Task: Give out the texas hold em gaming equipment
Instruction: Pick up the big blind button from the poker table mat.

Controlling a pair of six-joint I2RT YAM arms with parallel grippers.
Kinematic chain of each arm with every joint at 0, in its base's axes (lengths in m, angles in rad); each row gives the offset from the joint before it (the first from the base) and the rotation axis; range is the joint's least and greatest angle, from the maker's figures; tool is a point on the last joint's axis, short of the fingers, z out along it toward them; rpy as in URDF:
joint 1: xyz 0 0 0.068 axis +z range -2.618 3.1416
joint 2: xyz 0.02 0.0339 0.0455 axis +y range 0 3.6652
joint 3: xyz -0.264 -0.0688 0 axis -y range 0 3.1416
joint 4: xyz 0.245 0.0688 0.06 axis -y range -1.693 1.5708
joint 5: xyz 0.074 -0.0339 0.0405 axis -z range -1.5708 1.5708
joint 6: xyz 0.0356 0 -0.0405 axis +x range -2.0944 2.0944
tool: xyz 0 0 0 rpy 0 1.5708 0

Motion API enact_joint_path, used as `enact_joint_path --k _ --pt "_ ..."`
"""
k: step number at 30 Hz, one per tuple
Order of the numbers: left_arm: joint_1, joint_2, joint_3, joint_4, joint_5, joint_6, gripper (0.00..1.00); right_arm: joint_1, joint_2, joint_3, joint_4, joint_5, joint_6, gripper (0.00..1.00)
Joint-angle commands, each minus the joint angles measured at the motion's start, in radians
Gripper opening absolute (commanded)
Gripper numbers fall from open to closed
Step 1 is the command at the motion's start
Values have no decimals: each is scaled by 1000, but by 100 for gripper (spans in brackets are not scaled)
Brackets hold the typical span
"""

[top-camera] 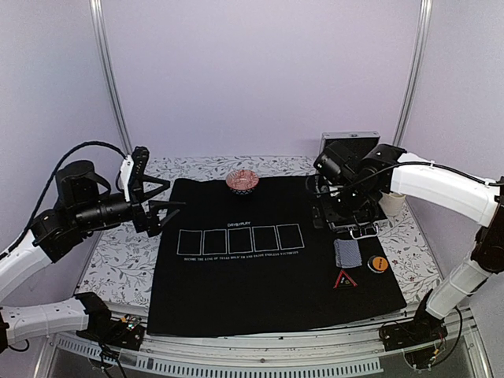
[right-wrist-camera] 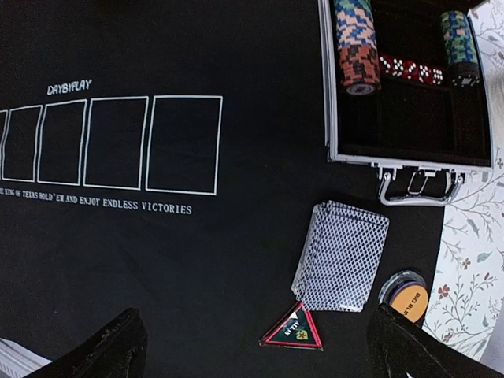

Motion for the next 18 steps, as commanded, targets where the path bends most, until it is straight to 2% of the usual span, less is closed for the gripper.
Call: enact_joint_path --k 1,8,11,18 --pt "-11 -10 -51 -16 -221 -37 98 -12 -84 -103 5 -26 50 99" --pt "-11 14 -146 103 -273 -38 98 -146 -168 -212 83 -71 37 99" --pt "-11 26 -147 103 -299 2 97 -191 -186 -258 106 -70 37 99" --pt "-9 -29 -194 102 -393 45 97 -226 -129 -324 147 -132 -10 99"
